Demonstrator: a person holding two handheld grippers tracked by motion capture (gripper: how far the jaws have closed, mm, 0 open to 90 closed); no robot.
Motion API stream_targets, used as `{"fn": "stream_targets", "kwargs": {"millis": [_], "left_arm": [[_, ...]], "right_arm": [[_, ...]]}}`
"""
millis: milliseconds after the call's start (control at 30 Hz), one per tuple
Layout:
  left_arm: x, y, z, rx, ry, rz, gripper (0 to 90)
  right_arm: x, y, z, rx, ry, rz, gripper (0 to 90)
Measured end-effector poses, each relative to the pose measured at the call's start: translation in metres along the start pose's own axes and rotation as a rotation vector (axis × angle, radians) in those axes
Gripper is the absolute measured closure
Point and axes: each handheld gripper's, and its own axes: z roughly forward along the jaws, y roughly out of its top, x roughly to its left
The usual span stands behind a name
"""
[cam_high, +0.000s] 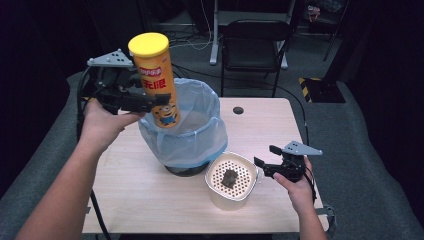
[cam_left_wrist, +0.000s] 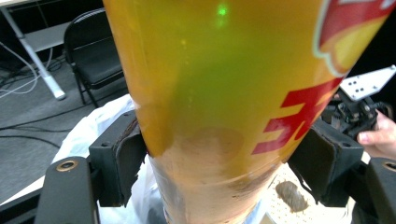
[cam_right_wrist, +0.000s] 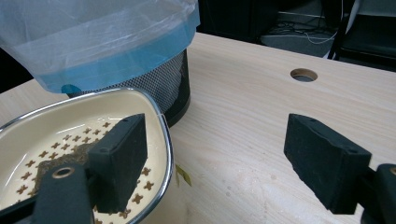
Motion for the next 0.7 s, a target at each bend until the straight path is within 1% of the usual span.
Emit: {"fn": "stream_targets", "kwargs": {"millis": [33, 67, 100, 133, 167, 200, 233, 267, 300, 333, 367, 400, 433, 467, 500, 533, 567, 600, 633, 667, 700], "left_arm": [[0.000, 0.000, 0.000, 0.000, 0.000, 0.000, 23.9], [0.002, 0.001, 0.009, 0.003, 0.001, -0.006, 23.9], [0.003, 0.001, 0.013, 0.008, 0.007, -0.003, 23.9], [0.004, 0.001, 0.018, 0.007, 0.011, -0.013, 23.9], [0.005, 0.000, 0.023, 0.005, 0.014, -0.016, 23.9], [0.006, 0.000, 0.027, 0.005, 0.010, -0.020, 23.9], [0.008, 0.000, 0.031, 0.004, 0.007, -0.016, 23.9], [0.008, 0.000, 0.035, 0.009, 0.014, -0.015, 24.0], [0.008, 0.000, 0.035, 0.009, 0.014, -0.015, 23.9], [0.009, -0.001, 0.041, 0.017, 0.029, -0.009, 23.9], [0.009, -0.001, 0.041, 0.017, 0.029, -0.009, 23.9], [0.009, -0.001, 0.047, 0.028, 0.038, -0.007, 23.9], [0.009, -0.001, 0.047, 0.028, 0.038, -0.007, 23.9], [0.008, -0.002, 0.052, 0.018, 0.041, -0.013, 23.9], [0.008, -0.002, 0.052, 0.018, 0.041, -0.013, 23.9], [0.009, -0.003, 0.057, -0.004, 0.014, -0.025, 23.9], [0.010, -0.004, 0.060, -0.001, 0.013, -0.025, 23.9], [0.009, -0.004, 0.063, -0.001, 0.032, -0.023, 23.9], [0.009, -0.005, 0.065, 0.006, 0.039, -0.017, 23.9], [0.009, -0.006, 0.068, 0.017, 0.041, -0.018, 23.9], [0.009, -0.006, 0.068, 0.017, 0.041, -0.018, 23.9]], "right_arm": [[0.000, 0.000, 0.000, 0.000, 0.000, 0.000, 21.1], [-0.001, 0.000, -0.001, -0.003, 0.000, 0.004, 21.1], [-0.001, 0.000, -0.001, -0.004, -0.002, 0.003, 21.2], [-0.001, 0.000, -0.001, -0.002, -0.003, 0.010, 21.2], [-0.002, -0.001, 0.000, 0.000, -0.001, 0.002, 21.2], [-0.002, -0.001, 0.000, 0.001, -0.002, 0.006, 21.2], [-0.002, -0.001, 0.000, 0.002, -0.003, 0.009, 21.2], [-0.002, -0.001, 0.001, 0.004, -0.002, 0.011, 21.2], [-0.002, -0.001, 0.001, 0.003, -0.002, 0.012, 21.2], [-0.003, -0.001, 0.001, 0.002, -0.002, 0.012, 21.2], [-0.003, -0.002, 0.001, 0.002, -0.001, 0.009, 21.2], [-0.003, -0.002, 0.001, 0.003, -0.001, 0.007, 21.2], [-0.003, -0.002, 0.002, 0.005, 0.002, 0.007, 21.2], [-0.002, -0.003, 0.003, 0.011, 0.001, 0.007, 21.2], [-0.002, -0.003, 0.003, 0.013, 0.001, 0.003, 21.2], [-0.001, -0.003, 0.004, 0.013, 0.003, 0.007, 21.2], [-0.001, -0.003, 0.004, 0.011, 0.003, 0.000, 21.2], [-0.001, -0.003, 0.004, 0.011, 0.001, -0.002, 21.2], [-0.001, -0.002, 0.004, 0.011, 0.000, -0.005, 21.2], [-0.001, -0.002, 0.004, 0.011, 0.001, -0.006, 21.2], [-0.001, -0.002, 0.004, 0.011, 0.001, -0.006, 21.2]]}}
